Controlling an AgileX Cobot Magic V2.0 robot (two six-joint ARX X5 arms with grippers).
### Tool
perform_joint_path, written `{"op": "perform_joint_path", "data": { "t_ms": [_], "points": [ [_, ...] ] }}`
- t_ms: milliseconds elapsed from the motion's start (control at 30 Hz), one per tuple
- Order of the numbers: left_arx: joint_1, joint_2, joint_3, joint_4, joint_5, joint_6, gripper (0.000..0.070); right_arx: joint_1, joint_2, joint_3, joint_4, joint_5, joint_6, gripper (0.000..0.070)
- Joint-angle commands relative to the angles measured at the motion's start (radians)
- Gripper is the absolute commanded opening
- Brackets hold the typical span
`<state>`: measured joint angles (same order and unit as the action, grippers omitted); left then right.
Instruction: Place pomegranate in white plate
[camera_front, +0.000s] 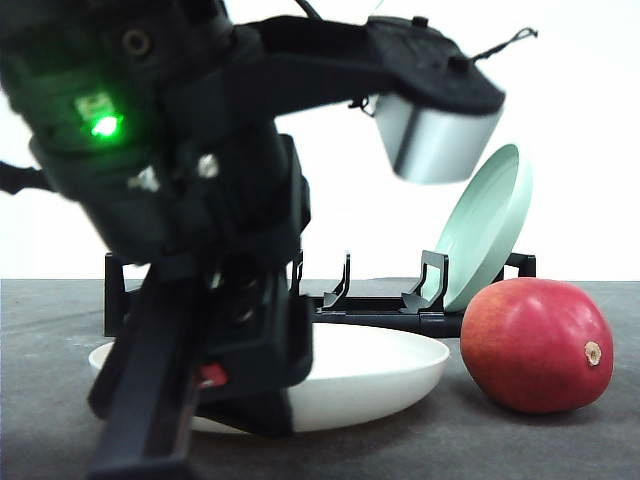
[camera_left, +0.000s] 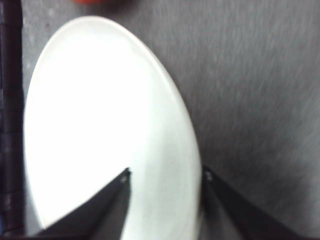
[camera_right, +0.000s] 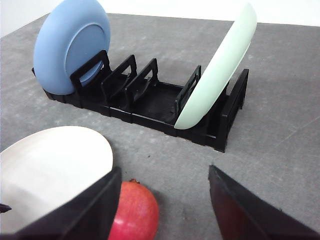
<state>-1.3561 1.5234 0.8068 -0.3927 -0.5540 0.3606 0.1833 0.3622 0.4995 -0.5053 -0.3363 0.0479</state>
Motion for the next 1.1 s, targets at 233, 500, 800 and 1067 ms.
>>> {"op": "perform_joint_path", "data": {
  "t_ms": [233,500,800,1067],
  "points": [
    [0.027,-0.018,0.14,-0.113,0.191,-0.15,0.0402,0.005,0.0,0.015,0.011,0.004,-0.008,0.035],
    [0.186,-0.181,0.168,-0.22,0.485,-0.312,0.0402,0.005,0.0,0.015,0.011,0.004,-0.008,0.035],
    [0.541,-0.383,0.167,-0.233,0.648,-0.396,0.04,0.005,0.0,0.015,0.011,0.003,-0.008,0.035],
    [0.863,-0.497,0.131,-0.219,0.659,-0.399,0.0399,0.005,0.0,0.015,0.01,0.001,-0.005,0.035]
  ]
}}
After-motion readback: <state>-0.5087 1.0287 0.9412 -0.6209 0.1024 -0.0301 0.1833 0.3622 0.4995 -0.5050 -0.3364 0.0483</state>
